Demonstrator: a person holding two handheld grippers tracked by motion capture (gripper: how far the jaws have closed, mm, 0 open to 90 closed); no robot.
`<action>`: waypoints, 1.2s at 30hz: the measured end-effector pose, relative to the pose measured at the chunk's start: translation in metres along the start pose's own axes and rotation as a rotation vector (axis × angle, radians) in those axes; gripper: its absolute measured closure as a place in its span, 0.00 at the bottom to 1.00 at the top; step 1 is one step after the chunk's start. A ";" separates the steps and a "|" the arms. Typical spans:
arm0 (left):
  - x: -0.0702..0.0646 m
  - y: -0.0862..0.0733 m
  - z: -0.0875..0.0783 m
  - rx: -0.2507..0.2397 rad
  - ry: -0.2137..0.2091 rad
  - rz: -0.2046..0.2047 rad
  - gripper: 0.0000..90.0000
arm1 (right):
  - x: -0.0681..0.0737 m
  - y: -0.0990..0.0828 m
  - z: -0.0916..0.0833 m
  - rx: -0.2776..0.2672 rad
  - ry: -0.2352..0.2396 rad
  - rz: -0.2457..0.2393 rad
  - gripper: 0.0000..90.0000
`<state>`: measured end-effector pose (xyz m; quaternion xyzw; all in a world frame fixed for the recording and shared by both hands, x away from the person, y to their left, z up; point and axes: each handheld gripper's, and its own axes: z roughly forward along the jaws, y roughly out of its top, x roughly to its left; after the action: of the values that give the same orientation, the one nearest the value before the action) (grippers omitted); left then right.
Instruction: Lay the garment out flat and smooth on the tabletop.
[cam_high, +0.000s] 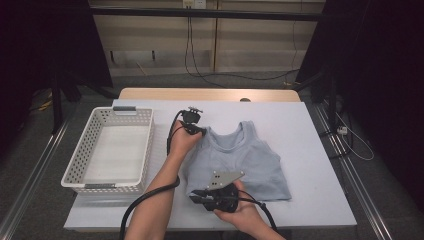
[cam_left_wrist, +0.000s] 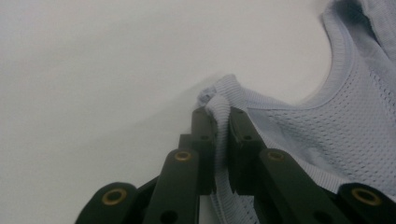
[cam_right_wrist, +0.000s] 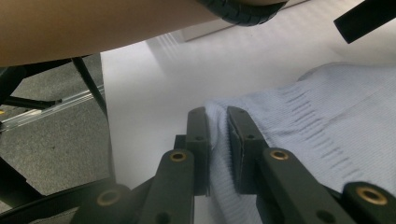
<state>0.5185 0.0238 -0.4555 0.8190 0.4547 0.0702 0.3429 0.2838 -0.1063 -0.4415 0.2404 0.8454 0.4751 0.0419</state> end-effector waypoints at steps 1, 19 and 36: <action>0.001 0.000 0.000 0.001 -0.009 -0.015 0.93 | 0.000 0.000 0.000 0.000 0.000 -0.001 0.89; 0.018 0.014 -0.026 0.009 -0.060 -0.132 0.93 | 0.003 0.002 -0.006 -0.024 -0.010 -0.011 0.89; 0.023 0.022 -0.040 0.028 -0.046 -0.149 0.94 | 0.010 0.006 -0.008 -0.046 -0.028 -0.025 0.89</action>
<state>0.5302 0.0545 -0.4155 0.7890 0.5071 0.0194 0.3463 0.2746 -0.1052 -0.4309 0.2354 0.8365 0.4904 0.0654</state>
